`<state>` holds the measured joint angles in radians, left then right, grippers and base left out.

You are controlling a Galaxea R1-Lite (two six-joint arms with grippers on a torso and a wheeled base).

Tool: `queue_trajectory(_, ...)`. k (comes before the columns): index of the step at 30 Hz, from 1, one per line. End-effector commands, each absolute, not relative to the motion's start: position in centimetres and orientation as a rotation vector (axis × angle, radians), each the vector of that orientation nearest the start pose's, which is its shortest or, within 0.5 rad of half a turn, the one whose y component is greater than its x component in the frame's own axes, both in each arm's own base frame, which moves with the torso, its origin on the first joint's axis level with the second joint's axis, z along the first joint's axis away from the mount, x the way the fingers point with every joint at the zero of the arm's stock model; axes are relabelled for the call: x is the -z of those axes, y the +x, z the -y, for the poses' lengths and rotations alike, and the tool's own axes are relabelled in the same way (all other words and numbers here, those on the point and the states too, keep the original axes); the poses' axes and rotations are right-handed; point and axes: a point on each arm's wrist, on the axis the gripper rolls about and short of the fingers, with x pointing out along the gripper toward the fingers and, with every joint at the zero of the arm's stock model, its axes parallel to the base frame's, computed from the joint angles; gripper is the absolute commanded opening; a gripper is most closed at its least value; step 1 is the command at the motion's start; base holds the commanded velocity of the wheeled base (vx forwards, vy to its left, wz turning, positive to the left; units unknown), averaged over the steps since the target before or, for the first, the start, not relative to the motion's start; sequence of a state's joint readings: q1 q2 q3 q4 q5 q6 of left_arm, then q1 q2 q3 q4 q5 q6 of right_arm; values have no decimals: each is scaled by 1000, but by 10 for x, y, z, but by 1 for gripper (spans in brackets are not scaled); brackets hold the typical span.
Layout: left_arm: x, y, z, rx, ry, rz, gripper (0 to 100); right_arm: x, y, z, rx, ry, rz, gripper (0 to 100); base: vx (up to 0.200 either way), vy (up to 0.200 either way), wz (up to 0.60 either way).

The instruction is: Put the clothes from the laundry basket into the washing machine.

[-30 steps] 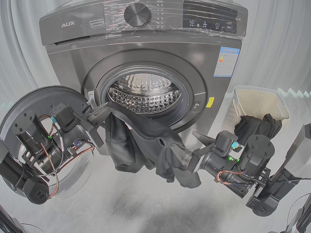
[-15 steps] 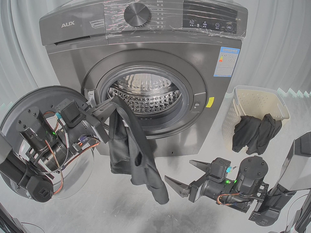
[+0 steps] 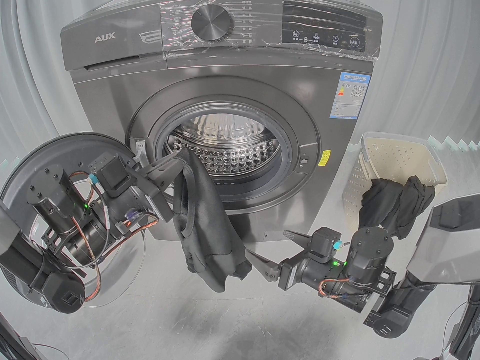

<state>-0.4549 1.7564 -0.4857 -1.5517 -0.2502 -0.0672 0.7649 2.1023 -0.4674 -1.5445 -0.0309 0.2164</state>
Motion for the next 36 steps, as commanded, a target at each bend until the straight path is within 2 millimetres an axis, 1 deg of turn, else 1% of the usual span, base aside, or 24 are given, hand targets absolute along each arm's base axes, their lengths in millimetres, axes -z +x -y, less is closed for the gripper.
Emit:
queue_trajectory(1, -183, 248, 130, 721, -97, 283, 0, -49, 254, -228, -714, 160, -181, 100, 0, 0, 0)
queue_trajectory(3, -184, 248, 131, 721, -97, 288, 0, -45, 257, -231, -716, 159, -186, 100, 0, 0, 0)
queue_trajectory(4, -185, 249, 132, 726, -98, 291, 0, -37, 263, -235, -717, 154, -191, 100, 0, 0, 0)
queue_trajectory(5, -185, 248, 133, 727, -99, 291, 0, -36, 264, -235, -717, 153, -193, 100, 0, 0, 0)
queue_trajectory(6, -184, 249, 135, 732, -100, 287, 0, -27, 267, -239, -717, 148, -204, 100, 0, 0, 0)
queue_trajectory(7, -184, 249, 136, 735, -100, 289, 0, -23, 268, -241, -719, 145, -213, 100, 0, 0, 0)
queue_trajectory(10, -184, 249, 138, 739, -101, 288, 0, -18, 268, -245, -726, 142, -220, 100, 0, 0, 0)
queue_trajectory(12, -184, 251, 140, 742, -102, 291, 0, -6, 274, -252, -729, 135, -229, 100, 0, 0, 0)
queue_trajectory(17, -185, 251, 145, 759, -104, 288, 0, 12, 290, -266, -733, 90, -207, 100, 0, 0, 0)
queue_trajectory(21, -183, 250, 148, 770, -105, 278, 0, 13, 299, -276, -737, 83, -206, 100, 0, 0, 0)
queue_trajectory(24, -183, 249, 148, 771, -105, 276, 0, 5, 308, -286, -742, 89, -187, 100, 0, 0, 0)
queue_trajectory(25, -183, 249, 148, 771, -105, 276, 0, 5, 308, -287, -742, 89, -187, 100, 0, 0, 0)
queue_trajectory(26, -182, 249, 149, 773, -105, 275, 0, 0, 312, -294, -751, 92, -177, 100, 0, 0, 0)
queue_trajectory(30, -183, 248, 149, 777, -105, 278, 0, -7, 324, -307, -756, 105, -149, 100, 0, 0, 0)
queue_trajectory(36, -186, 245, 148, 780, -107, 289, 0, -1, 339, -320, -756, 116, -122, 100, 0, 0, 0)
